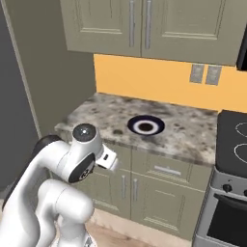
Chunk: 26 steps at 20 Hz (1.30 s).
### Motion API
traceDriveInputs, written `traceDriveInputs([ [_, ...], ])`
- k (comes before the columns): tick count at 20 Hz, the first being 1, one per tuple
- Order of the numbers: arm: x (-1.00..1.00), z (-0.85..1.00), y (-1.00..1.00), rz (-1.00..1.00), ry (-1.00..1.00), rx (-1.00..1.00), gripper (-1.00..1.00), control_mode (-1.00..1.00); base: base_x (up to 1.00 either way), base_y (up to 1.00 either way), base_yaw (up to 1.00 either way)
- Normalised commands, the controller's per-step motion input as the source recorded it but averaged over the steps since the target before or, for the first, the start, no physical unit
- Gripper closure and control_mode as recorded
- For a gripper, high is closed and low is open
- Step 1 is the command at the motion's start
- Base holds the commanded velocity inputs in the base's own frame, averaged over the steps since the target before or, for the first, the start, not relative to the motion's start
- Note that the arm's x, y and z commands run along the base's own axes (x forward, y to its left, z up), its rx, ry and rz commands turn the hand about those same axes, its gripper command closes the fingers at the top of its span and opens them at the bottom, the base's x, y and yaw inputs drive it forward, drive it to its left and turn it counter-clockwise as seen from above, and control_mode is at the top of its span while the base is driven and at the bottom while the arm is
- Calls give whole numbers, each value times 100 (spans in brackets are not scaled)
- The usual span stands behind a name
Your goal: Place the chicken drumstick on the counter behind the older chicken drumstick on the same shelf of the fridge to maintain FIFO order. Close the fridge door when finished.
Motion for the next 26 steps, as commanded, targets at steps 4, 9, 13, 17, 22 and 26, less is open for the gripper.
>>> traceDriveInputs([
  [4, 0, 0, 0, 0, 0, 0, 100, 100, -91, -6, 44],
  [9, 0, 0, 0, 0, 0, 0, 100, 100, -98, -1, 49],
  [13, 0, 0, 0, 0, 0, 0, 100, 100, -87, 5, 55],
  [17, 0, 0, 0, 0, 0, 0, 100, 100, -74, 11, 59],
  [22, 0, 0, 0, 0, 0, 0, 100, 100, -73, 2, 60],
  [26, 0, 0, 0, 0, 0, 0, 100, 100, -79, 1, 58],
])
